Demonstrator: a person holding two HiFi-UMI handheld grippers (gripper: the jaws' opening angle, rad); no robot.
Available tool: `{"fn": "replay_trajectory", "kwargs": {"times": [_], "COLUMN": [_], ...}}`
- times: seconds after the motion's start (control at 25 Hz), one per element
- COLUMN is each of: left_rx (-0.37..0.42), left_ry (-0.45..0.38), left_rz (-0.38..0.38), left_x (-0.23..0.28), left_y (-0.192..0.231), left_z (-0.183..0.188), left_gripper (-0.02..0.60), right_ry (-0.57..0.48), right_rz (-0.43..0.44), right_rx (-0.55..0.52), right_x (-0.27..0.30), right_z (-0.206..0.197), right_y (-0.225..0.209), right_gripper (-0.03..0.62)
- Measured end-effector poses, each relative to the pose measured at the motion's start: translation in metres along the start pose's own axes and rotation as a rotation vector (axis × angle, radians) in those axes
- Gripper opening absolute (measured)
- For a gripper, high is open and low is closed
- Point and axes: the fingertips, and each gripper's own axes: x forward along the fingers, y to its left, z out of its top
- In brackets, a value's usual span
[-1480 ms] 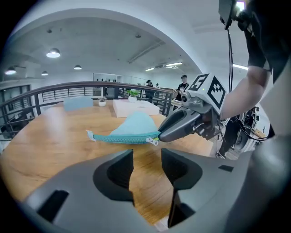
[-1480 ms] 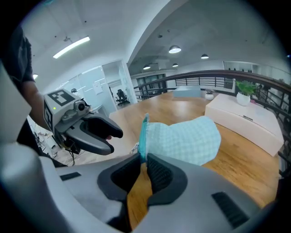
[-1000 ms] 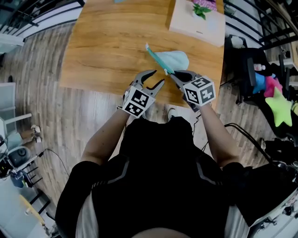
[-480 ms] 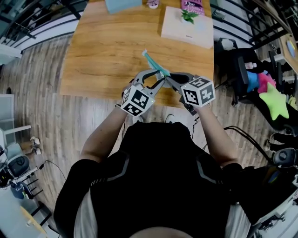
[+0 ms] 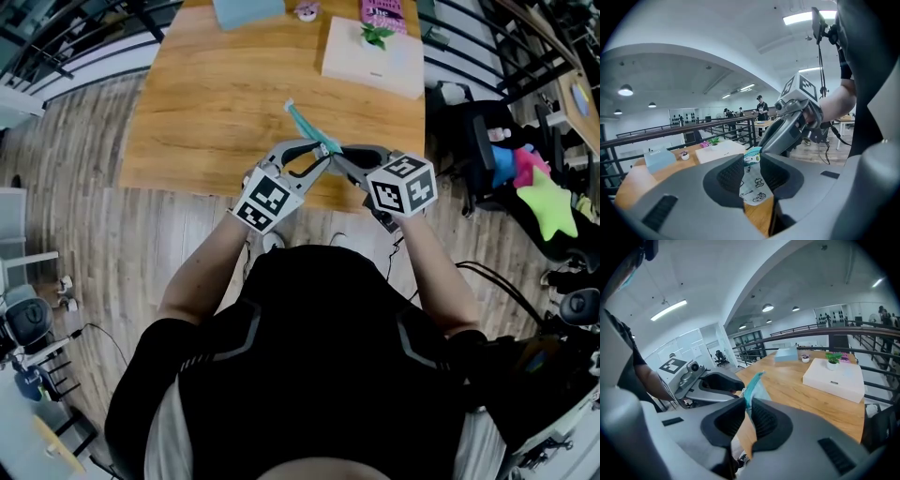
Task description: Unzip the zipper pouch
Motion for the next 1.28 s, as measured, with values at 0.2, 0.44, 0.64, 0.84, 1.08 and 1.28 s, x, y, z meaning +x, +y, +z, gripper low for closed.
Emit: {"fn": "replay_trajectory", "kwargs": {"times": [0.2,0.44,0.64,0.84,1.08,1.28], "left_rx": [-0.062,-0.149,-0.175,-0.172,-0.242,-0.198], "left_ry": [-0.026,-0.064,-0.066,-0.041,-0.012,0.003], "left_rz": [-0.015,-0.036,-0.024,0.025,0.057,0.033], "left_x": [-0.010,-0.019,-0.023,-0.021,-0.017,-0.011], "left_y": [-0.004,-0.011,-0.012,-0.012,-0.009,-0.020], "left_z": [0.002,0.009,0.012,0.011,0.004,0.007], "left_gripper": [0.124,0.117,0.063,0.048,0.035,0.035], "right_ry": [-0.012,-0.016,-0.028,-0.032,-0.024,-0.025], "right_rz": [0.030,0.064,0.073,0.089,0.113,0.142], "right_rx": [-0.011,-0.025,-0.020,-0.030,-0.034,-0.048], "right_x": [-0.004,-0.011,-0.015,-0.016,-0.023,-0.027], "right_z": [0.001,-0.002,-0.002,-0.001,-0.008,-0.008], "right_y": [0.010,0.017,0.016,0.018,0.015,0.017], "right_gripper": [0.051,0.051,0.051,0.051,0.051,0.051]}}
